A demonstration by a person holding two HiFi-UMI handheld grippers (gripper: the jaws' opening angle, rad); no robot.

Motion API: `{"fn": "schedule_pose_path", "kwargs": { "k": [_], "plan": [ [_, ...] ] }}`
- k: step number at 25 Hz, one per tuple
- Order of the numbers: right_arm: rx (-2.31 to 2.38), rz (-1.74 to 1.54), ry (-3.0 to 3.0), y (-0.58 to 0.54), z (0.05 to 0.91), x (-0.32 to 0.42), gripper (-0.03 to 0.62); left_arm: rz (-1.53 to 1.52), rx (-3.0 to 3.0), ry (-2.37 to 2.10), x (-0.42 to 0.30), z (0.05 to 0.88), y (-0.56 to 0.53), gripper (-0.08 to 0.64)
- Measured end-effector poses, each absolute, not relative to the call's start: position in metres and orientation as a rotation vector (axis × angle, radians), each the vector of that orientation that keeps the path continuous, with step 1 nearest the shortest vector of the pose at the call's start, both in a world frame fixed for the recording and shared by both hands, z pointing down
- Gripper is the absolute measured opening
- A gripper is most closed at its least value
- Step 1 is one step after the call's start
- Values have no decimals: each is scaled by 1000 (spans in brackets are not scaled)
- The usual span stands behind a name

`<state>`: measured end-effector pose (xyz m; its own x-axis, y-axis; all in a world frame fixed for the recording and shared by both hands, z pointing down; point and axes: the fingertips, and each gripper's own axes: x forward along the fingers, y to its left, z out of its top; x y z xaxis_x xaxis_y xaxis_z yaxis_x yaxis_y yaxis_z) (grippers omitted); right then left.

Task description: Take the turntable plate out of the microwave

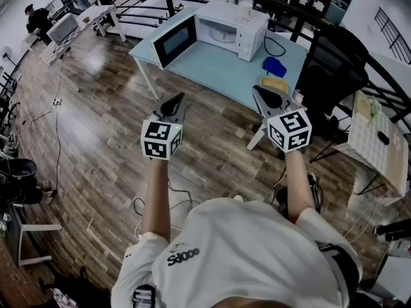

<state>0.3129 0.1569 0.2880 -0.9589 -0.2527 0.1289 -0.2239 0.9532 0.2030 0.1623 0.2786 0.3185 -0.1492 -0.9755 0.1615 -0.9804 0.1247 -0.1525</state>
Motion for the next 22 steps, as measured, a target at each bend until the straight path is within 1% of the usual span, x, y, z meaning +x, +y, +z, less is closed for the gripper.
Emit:
{"fn": "schedule_pose_path", "kwargs": {
  "k": [7, 13, 22],
  "plan": [
    [412, -173, -3008, 168, 290, 294, 6, 340, 2037, -2322, 138, 333, 295, 21],
    [423, -132, -2958, 174, 313, 281, 6, 315, 2044, -2259, 116, 352, 297, 21],
    [465, -63, -2974, 121, 317, 250, 6, 311, 2049, -2226, 80, 361, 250, 21]
  ]
}}
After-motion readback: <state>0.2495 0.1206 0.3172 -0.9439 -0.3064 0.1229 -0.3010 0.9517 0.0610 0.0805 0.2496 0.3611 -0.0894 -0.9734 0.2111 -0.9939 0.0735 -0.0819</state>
